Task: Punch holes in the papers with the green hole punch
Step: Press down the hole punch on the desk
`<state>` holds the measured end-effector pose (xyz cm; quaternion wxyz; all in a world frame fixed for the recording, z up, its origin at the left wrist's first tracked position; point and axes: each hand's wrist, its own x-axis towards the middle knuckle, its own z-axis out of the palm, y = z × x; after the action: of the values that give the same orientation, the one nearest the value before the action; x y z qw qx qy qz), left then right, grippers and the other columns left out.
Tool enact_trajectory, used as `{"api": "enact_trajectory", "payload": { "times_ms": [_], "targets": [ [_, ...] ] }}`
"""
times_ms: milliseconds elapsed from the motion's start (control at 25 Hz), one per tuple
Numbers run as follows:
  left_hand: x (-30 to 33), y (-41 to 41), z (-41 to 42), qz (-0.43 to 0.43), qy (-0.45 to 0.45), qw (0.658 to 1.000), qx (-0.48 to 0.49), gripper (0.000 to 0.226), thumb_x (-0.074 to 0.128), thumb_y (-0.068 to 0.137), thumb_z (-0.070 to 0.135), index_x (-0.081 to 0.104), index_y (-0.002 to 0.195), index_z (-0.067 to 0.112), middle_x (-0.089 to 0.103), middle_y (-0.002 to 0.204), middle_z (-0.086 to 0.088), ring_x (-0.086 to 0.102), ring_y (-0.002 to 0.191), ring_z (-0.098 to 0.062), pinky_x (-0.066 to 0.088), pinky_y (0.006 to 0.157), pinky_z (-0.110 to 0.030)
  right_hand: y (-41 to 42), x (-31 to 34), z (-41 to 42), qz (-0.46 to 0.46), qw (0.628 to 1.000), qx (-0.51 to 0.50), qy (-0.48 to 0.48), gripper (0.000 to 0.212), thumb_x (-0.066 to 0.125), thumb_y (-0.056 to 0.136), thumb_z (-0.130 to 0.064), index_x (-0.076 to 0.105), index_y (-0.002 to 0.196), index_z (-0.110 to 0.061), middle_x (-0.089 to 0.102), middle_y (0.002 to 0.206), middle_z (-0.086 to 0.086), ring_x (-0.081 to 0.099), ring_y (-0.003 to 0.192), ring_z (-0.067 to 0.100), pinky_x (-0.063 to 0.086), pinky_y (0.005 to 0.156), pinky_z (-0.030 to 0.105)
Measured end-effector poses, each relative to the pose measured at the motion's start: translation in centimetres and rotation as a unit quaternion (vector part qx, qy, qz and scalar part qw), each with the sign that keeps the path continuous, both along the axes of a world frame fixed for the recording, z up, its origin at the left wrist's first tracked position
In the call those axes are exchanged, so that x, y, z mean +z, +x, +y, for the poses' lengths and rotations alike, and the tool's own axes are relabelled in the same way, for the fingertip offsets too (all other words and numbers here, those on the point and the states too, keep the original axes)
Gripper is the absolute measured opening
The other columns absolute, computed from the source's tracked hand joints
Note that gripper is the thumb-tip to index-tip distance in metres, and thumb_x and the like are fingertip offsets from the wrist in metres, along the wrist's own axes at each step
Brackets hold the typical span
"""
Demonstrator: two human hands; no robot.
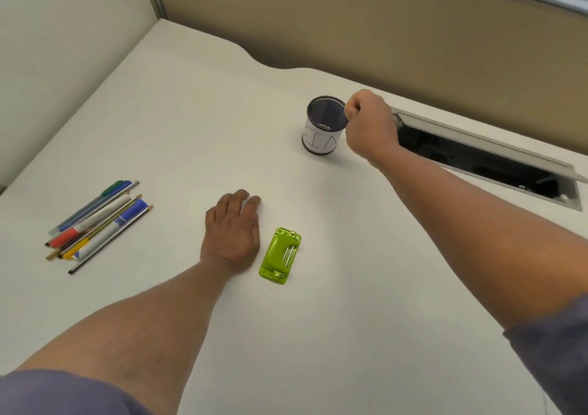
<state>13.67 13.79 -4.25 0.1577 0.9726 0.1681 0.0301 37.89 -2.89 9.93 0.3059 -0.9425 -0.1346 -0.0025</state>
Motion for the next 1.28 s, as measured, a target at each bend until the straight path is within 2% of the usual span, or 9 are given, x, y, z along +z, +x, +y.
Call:
{"api": "enact_trajectory", "payload": {
  "times_ms": [160,360,520,640,720,840,1040,1280],
  "targets": [
    [0.4,-0.1,0.0,0.009,-0.004,1.0,0.006,0.044,0.036,0.096,0.03,0.051,0.137,0.023,0.047,0.145,-0.003,0.039,0.135,-0.03,0.03,0.108,-0.045,2.9,-1.1,1.8,0.008,0.996,0.026,-0.082,0.025,0.047,0.079,-0.002,0.066,0.081,-0.019,0.066,0.088,-0.001,0.06,0.085,0.027,0.046,0.062,0.034],
    [0.4,0.0,-0.1,0.005,-0.001,1.0,0.002,0.044,0.035,0.095,0.03,0.051,0.135,0.023,0.048,0.143,-0.002,0.04,0.133,-0.029,0.032,0.104,-0.045,4.3,-2.4,2.1,0.017,0.997,0.026,-0.068,0.016,0.063,0.082,-0.014,0.065,0.08,-0.03,0.065,0.085,-0.007,0.062,0.084,0.023,0.042,0.063,0.028],
    [0.3,-0.1,-0.1,0.004,-0.001,1.0,0.001,0.042,0.039,0.096,0.028,0.051,0.135,0.022,0.047,0.143,-0.002,0.04,0.133,-0.028,0.032,0.105,-0.044,4.1,-2.4,1.9,0.011,1.0,0.008,-0.022,0.022,0.059,0.081,-0.011,0.067,0.084,-0.032,0.067,0.086,-0.01,0.064,0.085,0.021,0.051,0.068,0.029],
    [0.3,-0.1,-0.1,0.0,-0.001,1.0,0.001,0.041,0.04,0.096,0.027,0.051,0.135,0.022,0.047,0.142,-0.002,0.04,0.132,-0.028,0.032,0.104,-0.044,3.5,-2.3,1.5,-0.003,1.0,0.012,-0.013,0.017,0.06,0.082,-0.017,0.07,0.086,-0.031,0.067,0.085,-0.012,0.064,0.087,0.018,0.046,0.067,0.028],
    [0.3,-0.1,-0.1,0.001,-0.002,1.0,0.003,0.041,0.041,0.096,0.027,0.051,0.135,0.023,0.048,0.142,-0.002,0.04,0.132,-0.028,0.032,0.104,-0.045,3.3,-2.3,1.3,-0.008,1.0,0.008,-0.01,0.007,0.063,0.08,-0.022,0.067,0.079,-0.028,0.067,0.08,-0.013,0.063,0.082,0.017,0.041,0.06,0.024],
    [0.4,-0.1,-0.2,0.0,-0.005,1.0,0.006,0.041,0.04,0.097,0.027,0.051,0.136,0.023,0.048,0.142,-0.002,0.039,0.133,-0.029,0.033,0.105,-0.045,2.9,-2.5,1.1,-0.01,1.0,-0.003,-0.002,0.005,0.064,0.077,-0.023,0.069,0.077,-0.026,0.067,0.077,-0.012,0.061,0.077,0.014,0.035,0.054,0.02],
    [0.4,-0.1,-0.2,0.002,-0.007,1.0,0.003,0.041,0.042,0.097,0.026,0.051,0.136,0.021,0.048,0.143,-0.003,0.04,0.134,-0.03,0.033,0.106,-0.046,2.3,-2.5,1.4,0.005,1.0,-0.004,0.03,0.011,0.064,0.081,-0.023,0.069,0.081,-0.033,0.069,0.083,-0.013,0.062,0.078,0.013,0.04,0.063,0.022],
    [0.4,-0.2,-0.1,0.0,-0.008,1.0,0.005,0.041,0.04,0.097,0.027,0.052,0.137,0.022,0.047,0.144,-0.003,0.039,0.133,-0.029,0.032,0.106,-0.045,2.3,-2.6,1.7,0.005,1.0,-0.005,0.012,0.012,0.061,0.079,-0.02,0.068,0.082,-0.029,0.066,0.081,-0.013,0.061,0.079,0.014,0.045,0.065,0.026]
  ]
}}
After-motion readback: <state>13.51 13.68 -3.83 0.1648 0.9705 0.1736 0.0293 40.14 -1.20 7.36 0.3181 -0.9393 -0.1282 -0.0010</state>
